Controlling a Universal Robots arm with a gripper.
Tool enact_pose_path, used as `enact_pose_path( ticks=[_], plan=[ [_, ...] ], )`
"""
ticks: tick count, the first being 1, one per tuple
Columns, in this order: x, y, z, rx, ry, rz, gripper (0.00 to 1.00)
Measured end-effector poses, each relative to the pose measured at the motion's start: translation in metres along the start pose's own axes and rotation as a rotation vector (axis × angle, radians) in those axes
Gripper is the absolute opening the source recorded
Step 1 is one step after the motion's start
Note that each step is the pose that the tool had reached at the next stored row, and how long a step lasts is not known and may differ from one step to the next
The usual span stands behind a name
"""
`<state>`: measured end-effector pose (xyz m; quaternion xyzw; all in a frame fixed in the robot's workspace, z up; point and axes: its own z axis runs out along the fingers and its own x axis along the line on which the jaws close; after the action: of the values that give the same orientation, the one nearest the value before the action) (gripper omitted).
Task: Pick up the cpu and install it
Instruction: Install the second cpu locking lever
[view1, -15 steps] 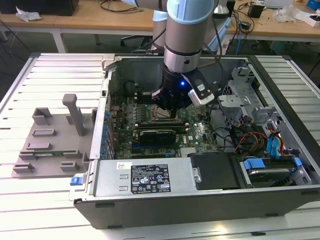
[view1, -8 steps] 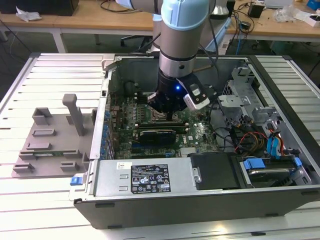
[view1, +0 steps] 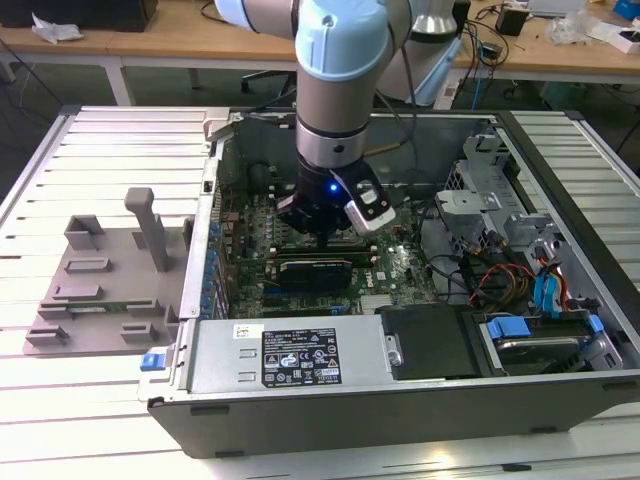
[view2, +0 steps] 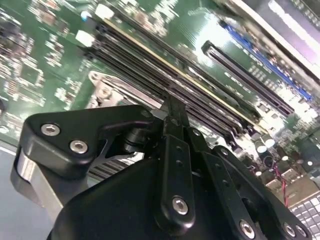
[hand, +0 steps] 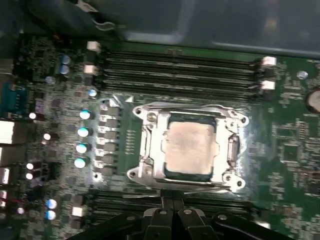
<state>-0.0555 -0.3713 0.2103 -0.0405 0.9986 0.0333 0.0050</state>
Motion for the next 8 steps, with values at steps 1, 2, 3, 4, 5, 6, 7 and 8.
enact_pose_path(
  ticks=[1,2,3,4,5,6,7,8],
  plan=[
    [0.0041,0.0002,0.0011,-0.0021,-0.0001,0.0,0.11],
    [0.0069,0.0004,0.0016,-0.0034,-0.0002,0.0,0.11],
    [0.0096,0.0006,0.0018,-0.0052,-0.0003,0.0,0.11],
    [0.0197,0.0014,0.0025,-0.0143,-0.0011,0.0,0.11],
    [0.0234,0.0048,0.0061,-0.029,-0.0021,0.0,0.11],
    [0.0232,0.007,0.0077,-0.0319,-0.0027,0.0,0.11],
    [0.0231,0.0077,0.0081,-0.0329,-0.0027,0.0,0.11],
    [0.0231,0.0082,0.0086,-0.0338,-0.0028,0.0,0.11]
  ],
)
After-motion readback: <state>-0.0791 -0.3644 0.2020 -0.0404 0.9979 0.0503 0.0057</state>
